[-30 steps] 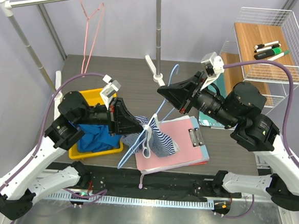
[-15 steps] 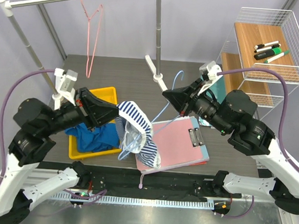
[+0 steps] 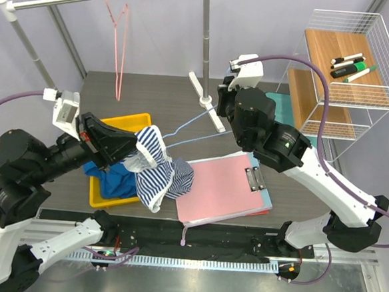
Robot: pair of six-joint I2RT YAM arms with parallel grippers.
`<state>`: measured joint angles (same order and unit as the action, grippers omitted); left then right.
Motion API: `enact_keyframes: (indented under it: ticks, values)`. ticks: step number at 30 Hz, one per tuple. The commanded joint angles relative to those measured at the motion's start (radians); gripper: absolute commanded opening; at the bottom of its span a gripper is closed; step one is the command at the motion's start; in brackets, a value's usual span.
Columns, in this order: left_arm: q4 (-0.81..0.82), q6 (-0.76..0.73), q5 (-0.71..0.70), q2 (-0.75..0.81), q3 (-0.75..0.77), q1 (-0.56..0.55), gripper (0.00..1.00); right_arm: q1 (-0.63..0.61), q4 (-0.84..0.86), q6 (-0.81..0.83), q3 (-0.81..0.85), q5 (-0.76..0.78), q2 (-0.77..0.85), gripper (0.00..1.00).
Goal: Remove the tank top from the hanger
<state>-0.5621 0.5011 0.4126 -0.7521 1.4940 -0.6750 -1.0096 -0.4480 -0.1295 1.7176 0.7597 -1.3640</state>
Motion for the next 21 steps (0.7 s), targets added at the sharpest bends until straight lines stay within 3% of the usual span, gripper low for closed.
enact_keyframes:
  ticks: [1, 4, 5, 7, 16, 21]
  values:
    - [-0.154, -0.119, -0.339, 0.004, 0.063, -0.005, 0.00, 0.011, 0.058, 0.077, 0.059, 0.123, 0.055, 0.01]
    - [-0.235, -0.125, -0.634, -0.003, 0.061, -0.005, 0.00, 0.011, 0.092, 0.059, -0.002, 0.035, 0.129, 0.01]
    - [-0.246, -0.131, -0.671, -0.009, 0.061, -0.005, 0.00, 0.012, 0.103, 0.053, -0.018, 0.006, 0.159, 0.01]
    - [-0.248, -0.169, -0.719, -0.022, 0.078, -0.005, 0.00, 0.011, 0.114, 0.048, -0.061, -0.016, 0.186, 0.01]
    - [-0.292, -0.326, -0.819, -0.205, 0.475, -0.005, 0.00, 0.011, 0.126, 0.027, -0.157, -0.045, 0.233, 0.01]
    - [-0.257, -0.441, -0.908, -0.262, 0.578, -0.005, 0.00, 0.011, 0.123, 0.016, -0.185, -0.053, 0.243, 0.01]
